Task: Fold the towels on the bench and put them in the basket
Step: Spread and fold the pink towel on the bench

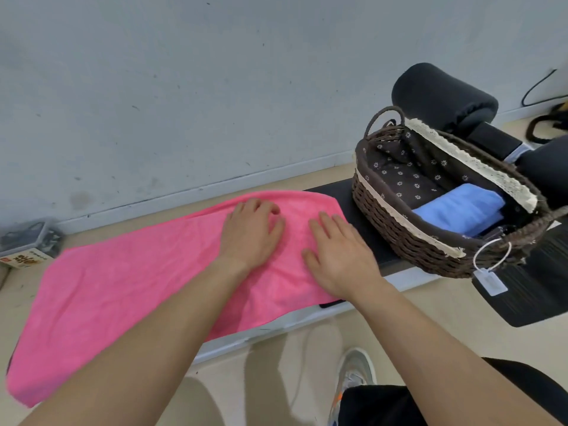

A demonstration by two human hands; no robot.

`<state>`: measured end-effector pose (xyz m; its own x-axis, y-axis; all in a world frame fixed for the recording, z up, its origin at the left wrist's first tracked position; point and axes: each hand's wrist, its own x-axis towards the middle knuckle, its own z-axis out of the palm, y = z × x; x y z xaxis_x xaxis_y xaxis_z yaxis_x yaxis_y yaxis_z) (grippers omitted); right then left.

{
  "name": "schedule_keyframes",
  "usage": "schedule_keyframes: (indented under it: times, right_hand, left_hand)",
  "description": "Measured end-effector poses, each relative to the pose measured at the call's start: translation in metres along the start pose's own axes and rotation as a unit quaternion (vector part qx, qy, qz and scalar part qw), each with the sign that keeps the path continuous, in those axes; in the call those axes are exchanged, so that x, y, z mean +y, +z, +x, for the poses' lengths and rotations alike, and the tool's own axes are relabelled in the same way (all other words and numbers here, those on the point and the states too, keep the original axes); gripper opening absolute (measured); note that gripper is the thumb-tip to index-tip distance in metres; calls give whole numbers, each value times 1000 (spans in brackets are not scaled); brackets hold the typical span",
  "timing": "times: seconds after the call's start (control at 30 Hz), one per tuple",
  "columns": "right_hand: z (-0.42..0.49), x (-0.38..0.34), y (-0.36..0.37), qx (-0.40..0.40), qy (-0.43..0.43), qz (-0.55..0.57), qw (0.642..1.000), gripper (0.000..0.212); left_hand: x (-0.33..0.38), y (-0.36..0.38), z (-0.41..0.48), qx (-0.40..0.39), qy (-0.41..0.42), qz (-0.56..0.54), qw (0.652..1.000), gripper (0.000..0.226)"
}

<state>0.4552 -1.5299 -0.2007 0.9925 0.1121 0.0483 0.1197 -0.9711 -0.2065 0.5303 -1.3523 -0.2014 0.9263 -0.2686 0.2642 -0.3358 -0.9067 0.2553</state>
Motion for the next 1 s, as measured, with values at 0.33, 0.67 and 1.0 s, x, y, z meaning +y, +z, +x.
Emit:
schedule_keyframes:
  times: [0.33, 0.67, 1.0]
  right_hand:
    - [24, -10, 1, 8, 41, 15, 999, 47]
    - [41, -18, 1, 16, 100, 20, 995, 44]
    - [29, -13, 6, 12, 75, 29, 997, 45]
  left_hand:
    - [30, 13, 110, -170, -22, -47, 984, 27]
    - [32, 3, 104, -250, 2, 2, 968, 24]
    - [31, -7, 117, -237, 3, -136, 962, 14]
